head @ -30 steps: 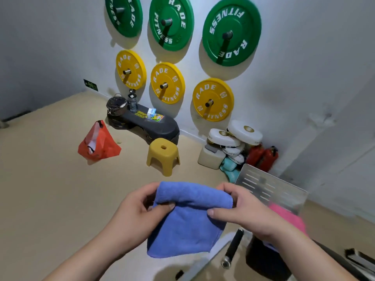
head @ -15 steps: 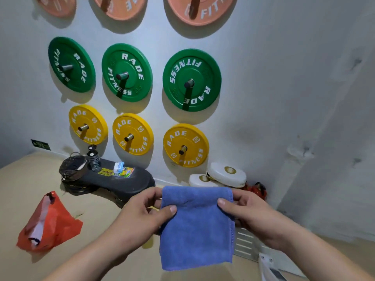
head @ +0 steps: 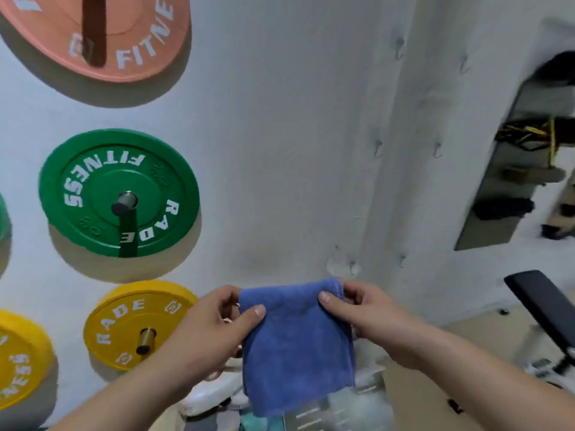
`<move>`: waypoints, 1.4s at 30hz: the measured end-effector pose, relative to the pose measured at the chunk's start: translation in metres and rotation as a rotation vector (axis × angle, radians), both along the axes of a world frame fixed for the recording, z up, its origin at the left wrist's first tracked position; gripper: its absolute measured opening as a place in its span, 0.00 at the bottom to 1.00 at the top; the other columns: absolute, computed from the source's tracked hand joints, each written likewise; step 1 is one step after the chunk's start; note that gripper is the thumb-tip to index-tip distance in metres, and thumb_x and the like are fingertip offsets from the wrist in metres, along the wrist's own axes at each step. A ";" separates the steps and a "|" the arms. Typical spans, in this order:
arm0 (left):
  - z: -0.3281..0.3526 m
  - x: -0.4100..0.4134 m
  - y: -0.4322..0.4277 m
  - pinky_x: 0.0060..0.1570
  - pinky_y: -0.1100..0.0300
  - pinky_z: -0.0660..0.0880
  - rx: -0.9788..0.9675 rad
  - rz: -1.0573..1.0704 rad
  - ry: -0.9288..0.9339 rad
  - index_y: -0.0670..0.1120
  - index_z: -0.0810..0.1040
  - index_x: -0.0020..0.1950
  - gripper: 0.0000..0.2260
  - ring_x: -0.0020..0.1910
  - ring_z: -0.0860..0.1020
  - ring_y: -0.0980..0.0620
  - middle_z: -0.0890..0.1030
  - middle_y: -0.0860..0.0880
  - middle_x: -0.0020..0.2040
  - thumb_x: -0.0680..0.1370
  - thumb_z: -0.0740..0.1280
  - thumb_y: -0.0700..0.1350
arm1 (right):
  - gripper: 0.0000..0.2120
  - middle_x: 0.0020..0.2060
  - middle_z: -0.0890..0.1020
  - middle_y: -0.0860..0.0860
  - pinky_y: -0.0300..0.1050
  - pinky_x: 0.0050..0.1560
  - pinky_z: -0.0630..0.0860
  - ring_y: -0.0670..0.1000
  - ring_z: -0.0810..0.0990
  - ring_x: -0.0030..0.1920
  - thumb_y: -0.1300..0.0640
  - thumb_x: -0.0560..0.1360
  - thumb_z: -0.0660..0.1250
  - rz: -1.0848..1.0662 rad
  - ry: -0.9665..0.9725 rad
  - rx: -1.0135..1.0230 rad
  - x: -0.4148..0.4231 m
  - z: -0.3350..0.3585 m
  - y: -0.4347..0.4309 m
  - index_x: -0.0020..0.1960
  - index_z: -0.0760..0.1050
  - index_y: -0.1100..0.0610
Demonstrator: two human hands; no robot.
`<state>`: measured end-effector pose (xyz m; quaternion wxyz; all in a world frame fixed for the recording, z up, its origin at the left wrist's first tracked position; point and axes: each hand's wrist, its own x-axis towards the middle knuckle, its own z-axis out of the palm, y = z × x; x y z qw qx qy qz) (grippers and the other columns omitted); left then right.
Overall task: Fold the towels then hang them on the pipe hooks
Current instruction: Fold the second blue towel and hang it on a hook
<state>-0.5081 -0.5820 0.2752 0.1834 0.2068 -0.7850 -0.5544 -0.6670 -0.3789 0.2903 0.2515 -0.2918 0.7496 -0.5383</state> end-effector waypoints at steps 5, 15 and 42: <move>0.049 -0.134 -0.016 0.42 0.44 0.83 -0.134 -0.178 0.033 0.45 0.80 0.49 0.05 0.38 0.82 0.43 0.84 0.39 0.45 0.78 0.72 0.46 | 0.09 0.46 0.87 0.46 0.35 0.37 0.78 0.39 0.84 0.42 0.50 0.81 0.68 -0.117 0.160 0.090 -0.101 0.052 0.014 0.56 0.82 0.53; 0.167 -0.400 -0.037 0.48 0.48 0.84 -0.361 -0.264 0.181 0.51 0.78 0.51 0.02 0.47 0.85 0.47 0.84 0.51 0.49 0.80 0.67 0.46 | 0.10 0.53 0.87 0.50 0.42 0.42 0.83 0.51 0.86 0.54 0.50 0.82 0.66 -0.222 0.505 0.140 -0.356 0.186 0.003 0.59 0.81 0.52; 0.425 -0.741 -0.093 0.49 0.52 0.83 -0.509 -0.202 0.734 0.50 0.77 0.55 0.06 0.49 0.83 0.46 0.82 0.49 0.47 0.79 0.69 0.42 | 0.10 0.51 0.85 0.60 0.44 0.44 0.76 0.52 0.79 0.45 0.56 0.80 0.69 -0.795 0.955 -0.299 -0.651 0.426 -0.084 0.54 0.80 0.63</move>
